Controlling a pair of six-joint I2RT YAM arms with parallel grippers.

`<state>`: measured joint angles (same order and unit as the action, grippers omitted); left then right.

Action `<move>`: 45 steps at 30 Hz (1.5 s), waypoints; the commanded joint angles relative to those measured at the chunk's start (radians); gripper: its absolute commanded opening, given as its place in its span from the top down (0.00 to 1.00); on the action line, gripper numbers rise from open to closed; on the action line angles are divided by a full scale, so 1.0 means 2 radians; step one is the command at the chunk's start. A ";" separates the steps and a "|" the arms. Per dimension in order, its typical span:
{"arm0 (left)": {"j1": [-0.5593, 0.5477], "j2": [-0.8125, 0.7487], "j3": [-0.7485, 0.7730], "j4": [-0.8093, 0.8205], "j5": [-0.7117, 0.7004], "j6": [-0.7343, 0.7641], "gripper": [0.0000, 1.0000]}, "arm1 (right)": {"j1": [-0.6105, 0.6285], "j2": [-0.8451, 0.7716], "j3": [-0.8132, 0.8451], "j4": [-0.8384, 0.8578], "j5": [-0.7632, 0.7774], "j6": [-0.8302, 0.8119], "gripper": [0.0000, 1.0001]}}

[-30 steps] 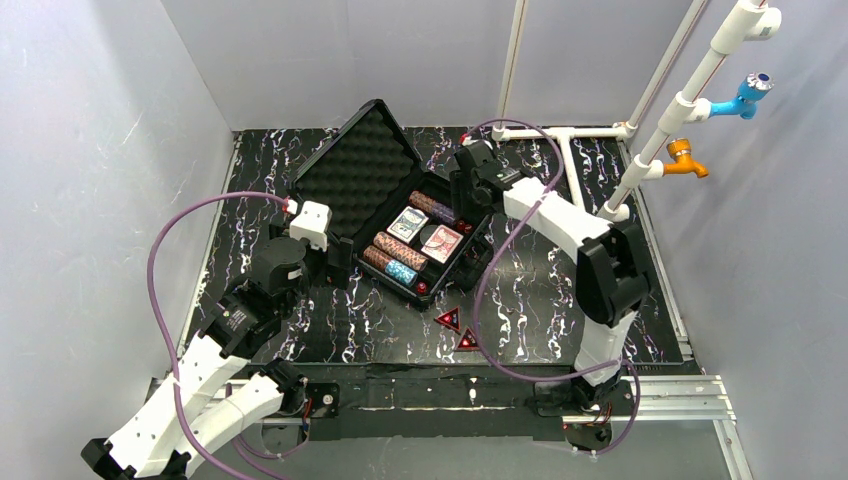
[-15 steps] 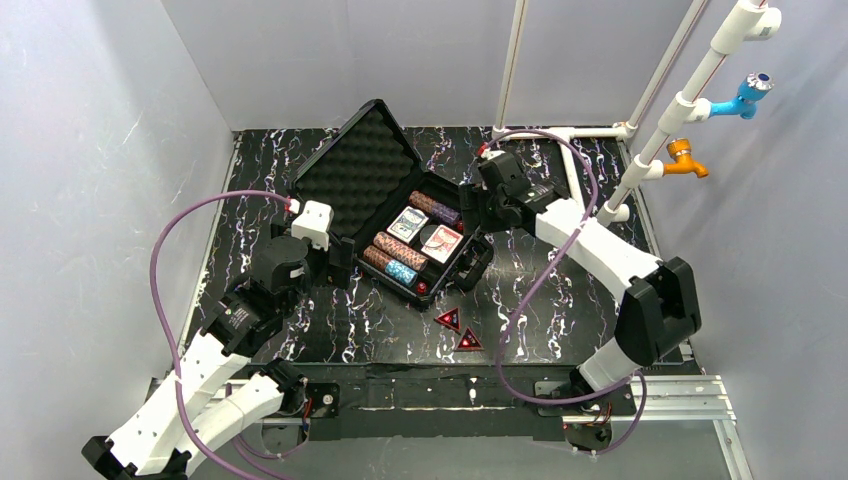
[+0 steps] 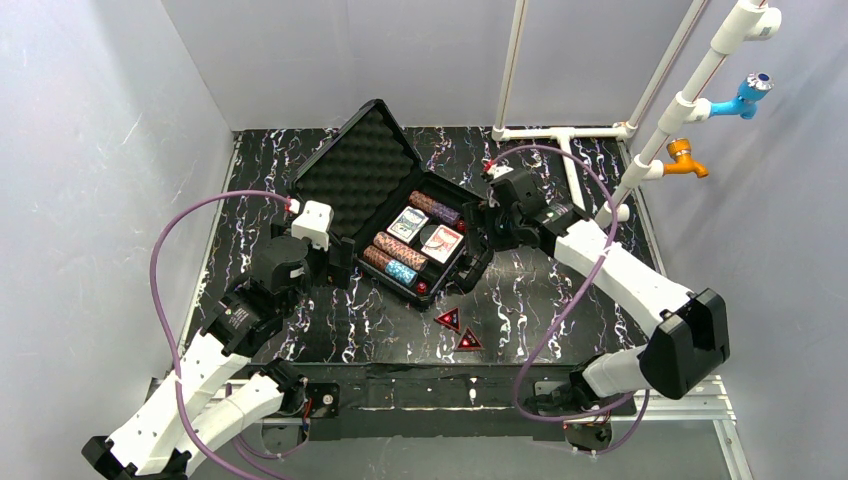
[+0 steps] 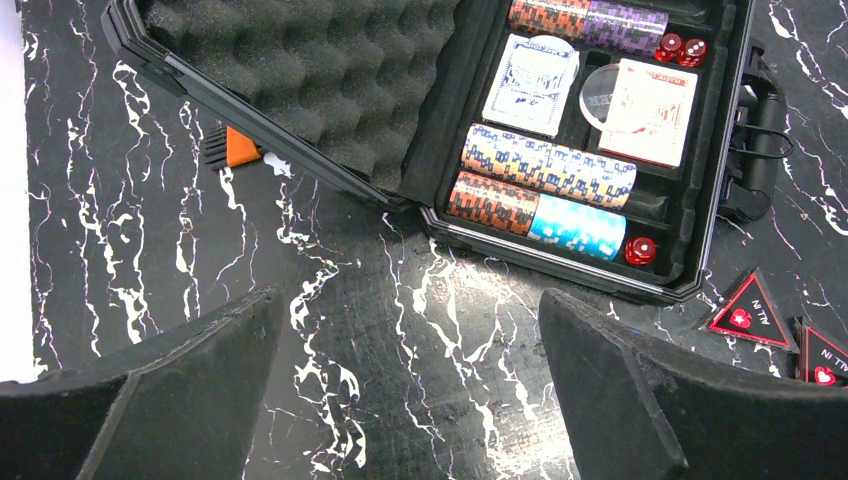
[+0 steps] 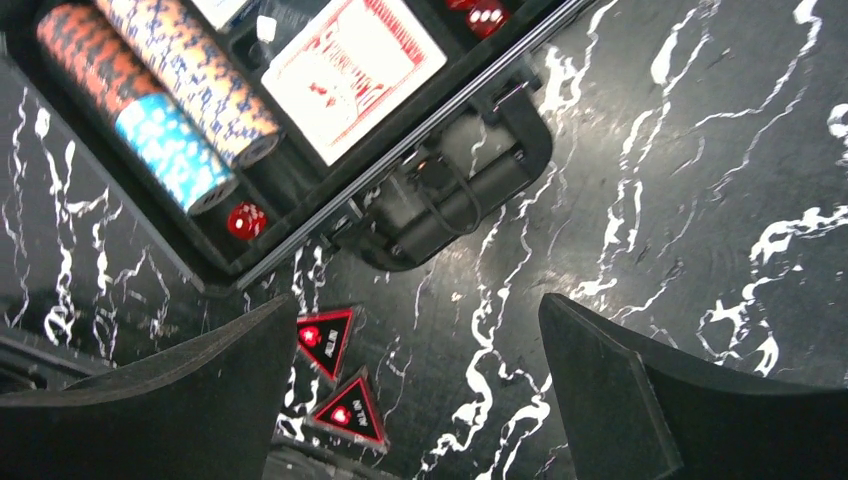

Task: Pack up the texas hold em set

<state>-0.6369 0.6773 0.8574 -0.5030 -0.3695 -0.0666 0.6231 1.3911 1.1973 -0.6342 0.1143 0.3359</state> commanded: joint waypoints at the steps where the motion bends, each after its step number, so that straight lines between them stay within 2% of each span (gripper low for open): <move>1: 0.002 -0.002 0.002 -0.002 0.001 0.003 0.01 | 0.022 -0.028 -0.020 -0.007 -0.026 -0.001 0.02; 9: 0.003 -0.002 0.002 -0.003 0.001 0.003 0.01 | 0.073 -0.053 -0.061 -0.019 -0.027 0.014 0.02; 25: 0.002 0.000 0.002 -0.004 -0.002 0.003 0.01 | 0.232 -0.047 -0.149 0.011 0.019 0.076 0.02; 33: 0.002 -0.001 0.002 -0.004 -0.002 0.003 0.01 | 0.277 -0.006 -0.169 0.032 0.068 0.122 0.02; 45: 0.002 -0.004 0.002 -0.005 -0.002 0.004 0.01 | 0.297 0.023 -0.196 0.057 0.087 0.142 0.03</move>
<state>-0.6369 0.6777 0.8574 -0.5034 -0.3695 -0.0666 1.2060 1.4204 0.8108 -0.5541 0.2481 0.5934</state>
